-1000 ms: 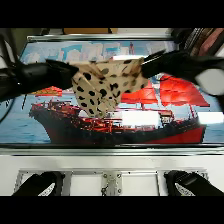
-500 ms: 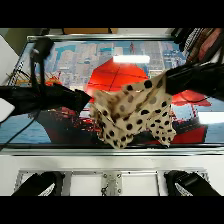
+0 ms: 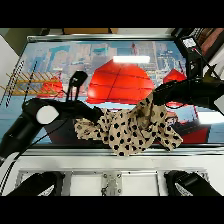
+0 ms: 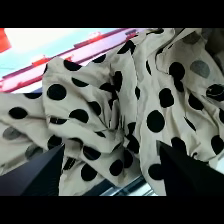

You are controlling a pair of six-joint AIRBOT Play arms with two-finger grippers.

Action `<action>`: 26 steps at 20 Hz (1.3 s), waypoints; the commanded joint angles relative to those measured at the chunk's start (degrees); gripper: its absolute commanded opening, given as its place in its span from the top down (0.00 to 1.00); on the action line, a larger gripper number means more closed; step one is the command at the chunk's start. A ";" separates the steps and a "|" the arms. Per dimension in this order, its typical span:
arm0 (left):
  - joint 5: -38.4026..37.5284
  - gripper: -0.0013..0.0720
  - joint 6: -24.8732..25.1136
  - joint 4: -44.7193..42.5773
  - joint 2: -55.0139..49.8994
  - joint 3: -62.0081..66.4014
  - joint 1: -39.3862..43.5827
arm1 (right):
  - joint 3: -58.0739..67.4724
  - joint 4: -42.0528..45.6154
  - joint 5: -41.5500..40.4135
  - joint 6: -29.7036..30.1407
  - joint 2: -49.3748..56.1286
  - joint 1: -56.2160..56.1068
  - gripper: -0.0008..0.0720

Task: Fold the clothes and pants, and hang the long-sleeved shirts on hangers.

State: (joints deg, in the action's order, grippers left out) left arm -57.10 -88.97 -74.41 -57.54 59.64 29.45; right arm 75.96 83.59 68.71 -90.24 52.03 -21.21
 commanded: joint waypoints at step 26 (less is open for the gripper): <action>-1.40 0.97 41.42 35.28 -47.56 27.63 4.26 | -0.26 -0.85 3.34 0.42 -0.42 0.09 0.97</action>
State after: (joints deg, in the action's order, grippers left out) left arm -58.33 -44.34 -38.98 -104.77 87.07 33.76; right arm 75.72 82.50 72.31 -89.82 51.62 -21.19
